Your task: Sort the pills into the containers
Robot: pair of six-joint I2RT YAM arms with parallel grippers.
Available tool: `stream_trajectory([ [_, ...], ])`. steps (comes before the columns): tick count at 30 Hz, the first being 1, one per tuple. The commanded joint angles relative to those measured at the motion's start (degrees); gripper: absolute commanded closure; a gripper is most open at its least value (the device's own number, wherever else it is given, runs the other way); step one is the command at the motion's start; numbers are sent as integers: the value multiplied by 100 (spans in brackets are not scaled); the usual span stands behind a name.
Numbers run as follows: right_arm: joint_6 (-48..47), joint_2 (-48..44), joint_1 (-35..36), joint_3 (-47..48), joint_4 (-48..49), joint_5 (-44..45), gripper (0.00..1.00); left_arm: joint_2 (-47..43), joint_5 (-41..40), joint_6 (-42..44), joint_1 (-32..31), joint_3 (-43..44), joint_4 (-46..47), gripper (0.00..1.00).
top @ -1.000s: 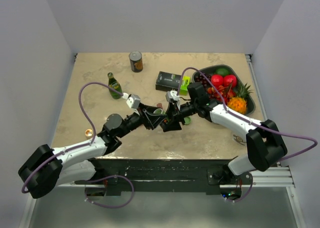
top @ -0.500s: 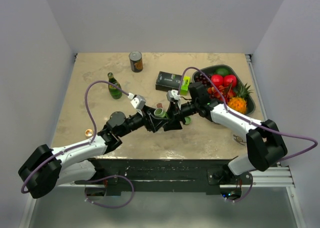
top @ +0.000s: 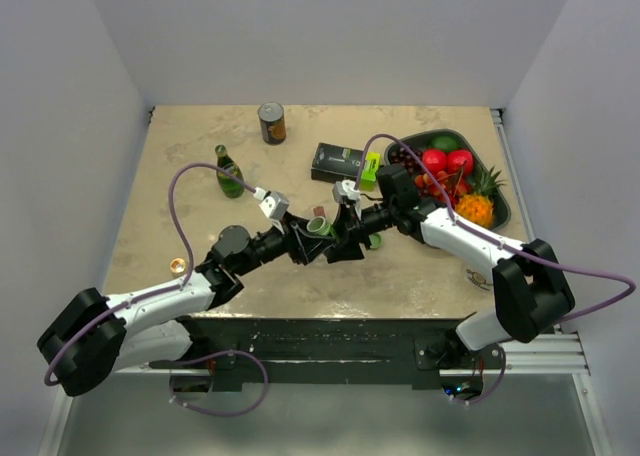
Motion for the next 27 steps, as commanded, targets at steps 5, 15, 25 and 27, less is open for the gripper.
stream_trajectory([
  [5, 858, -44, -46, 148, 763, -205, 19, 136, -238, -871, -7, -257, 1924, 100],
  [15, 2413, 0, -46, -46, 2046, -425, 12, 215, -661, -862, -60, -213, 2074, 100],
  [25, 2793, 158, 24, -90, 2398, -346, 29, 118, -907, -792, -78, -310, 2206, 100],
  [27, 2854, 202, 42, -81, 2433, -346, 24, 127, -934, -792, -78, -336, 2276, 100],
])
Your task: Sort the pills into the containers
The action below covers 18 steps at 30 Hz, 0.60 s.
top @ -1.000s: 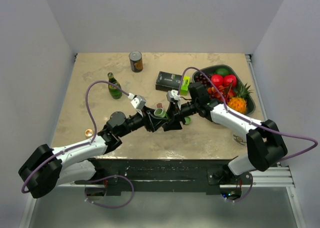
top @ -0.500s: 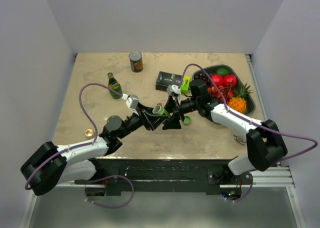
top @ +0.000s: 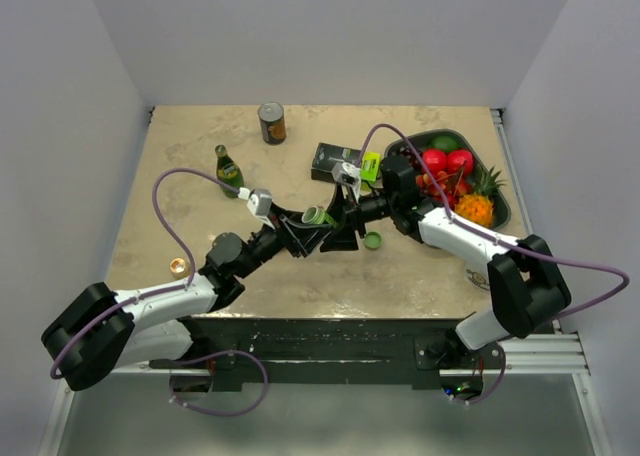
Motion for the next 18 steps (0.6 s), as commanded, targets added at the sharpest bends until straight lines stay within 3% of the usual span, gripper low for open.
stream_trajectory([
  [1, 262, 84, 70, -28, 366, -45, 23, -87, -225, 17, -36, -23, 864, 100],
  [5, 315, 128, 88, -28, 427, -53, 23, -78, -304, -10, -45, -67, 979, 100],
  [9, 482, 137, 97, -46, 594, -80, 33, -69, -322, -28, -45, -111, 1006, 100],
  [18, 948, 180, 88, -28, 1033, -185, 25, -61, -463, -115, -45, -252, 1216, 100],
])
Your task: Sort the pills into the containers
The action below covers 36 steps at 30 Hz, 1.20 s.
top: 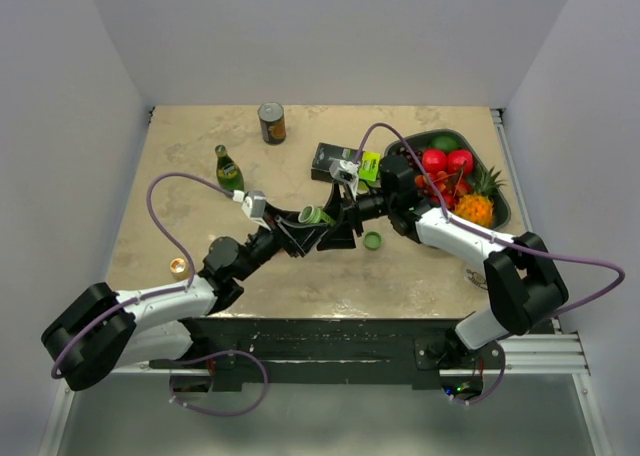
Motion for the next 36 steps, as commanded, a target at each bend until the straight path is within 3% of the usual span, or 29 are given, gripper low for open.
stream_trajectory([
  [1, 371, 56, 22, -15, 546, -163, 25, -69, -275, -45, -41, -103, 875, 100],
  [4, 520, 56, 13, -68, 731, -146, 32, -87, -380, -63, -41, -165, 928, 100],
  [8, 608, 82, 13, -103, 811, -155, 61, -131, -477, -72, -49, -209, 964, 100],
  [9, 600, 82, 22, -103, 811, -163, 76, -140, -477, -72, -49, -218, 972, 100],
  [12, 495, 117, 13, -77, 732, -198, 90, -149, -451, -63, -49, -244, 1025, 100],
  [16, 135, 126, 5, 28, 249, -207, 95, -166, -302, -46, -41, -253, 1095, 96],
  [17, -127, 109, 13, 98, 100, -199, 95, -184, -223, -28, -32, -253, 1096, 76],
  [19, -471, 109, 5, 186, -462, -164, 96, -315, -152, 25, -6, -253, 973, 55],
  [20, -795, 91, -13, 265, -638, -137, 96, -394, -126, 60, 3, -235, 877, 38],
  [23, -1356, 47, -127, 380, -1131, -102, 97, -850, -56, 323, 126, -148, 219, 17],
  [26, -1877, -23, -311, 503, -1693, 3, 98, -1500, 85, 823, 345, 132, -984, 9],
  [31, -2493, -242, -671, 784, -2369, 232, 98, -2301, -46, 2457, 487, 906, -3713, 7],
  [36, -2767, -401, -1154, 2170, -2775, 627, 98, -2696, -959, 3775, 487, 1391, -5196, 7],
])
